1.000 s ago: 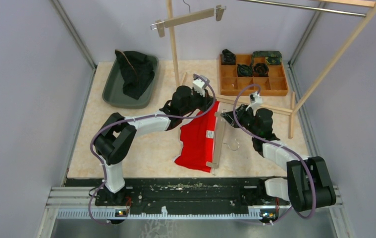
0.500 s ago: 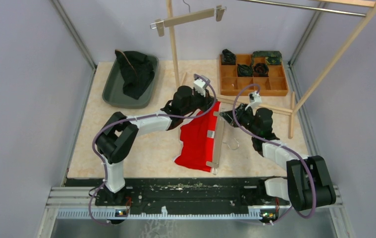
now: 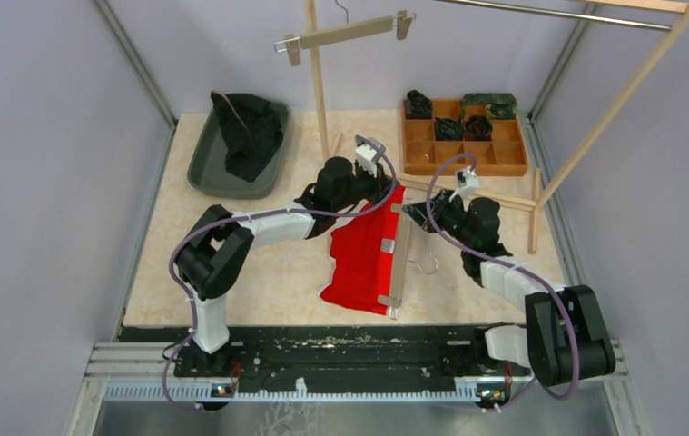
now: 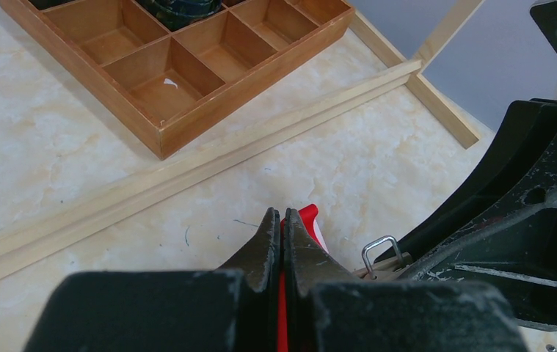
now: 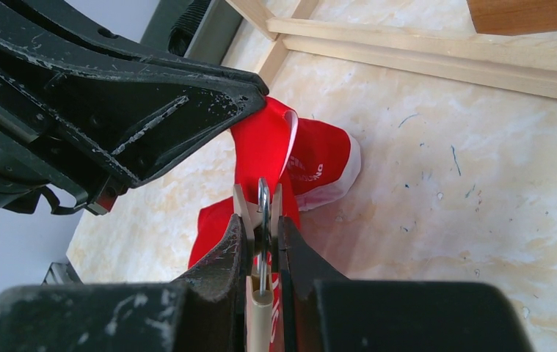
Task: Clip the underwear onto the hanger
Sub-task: Clamp the underwear onto the hanger.
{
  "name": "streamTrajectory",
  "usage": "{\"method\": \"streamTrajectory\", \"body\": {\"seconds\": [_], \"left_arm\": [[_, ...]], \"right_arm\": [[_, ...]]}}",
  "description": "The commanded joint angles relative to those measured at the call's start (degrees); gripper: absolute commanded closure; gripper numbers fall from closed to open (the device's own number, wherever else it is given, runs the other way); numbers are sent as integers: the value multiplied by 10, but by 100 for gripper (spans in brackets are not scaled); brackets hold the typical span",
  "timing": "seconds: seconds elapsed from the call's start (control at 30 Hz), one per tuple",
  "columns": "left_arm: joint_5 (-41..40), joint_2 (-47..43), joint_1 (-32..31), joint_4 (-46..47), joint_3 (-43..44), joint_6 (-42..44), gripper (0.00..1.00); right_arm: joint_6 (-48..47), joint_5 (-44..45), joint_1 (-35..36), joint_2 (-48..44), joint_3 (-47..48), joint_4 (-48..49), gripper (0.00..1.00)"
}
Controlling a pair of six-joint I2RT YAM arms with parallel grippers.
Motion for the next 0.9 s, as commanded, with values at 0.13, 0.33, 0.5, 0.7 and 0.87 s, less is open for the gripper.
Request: {"method": "streamTrajectory", "body": {"seconds": [0.13, 0.33, 0.5, 0.7, 0.87], "left_arm": [[12, -1, -3, 31, 16, -5, 100], [13, -4, -4, 31, 16, -4, 100], [14, -6, -5, 32, 17, -4, 100], [21, -4, -6, 37, 17, -8, 100], [21, -3, -7, 37, 19, -8, 100]], "right_arm": [[-25, 4, 6, 1, 31, 47, 100], [-25, 5, 6, 4, 37, 44, 100], [-26, 4, 6, 8, 38, 45, 100], [-26, 1, 6, 19, 43, 51, 100], [-24, 0, 6, 25, 46, 53, 100]]}}
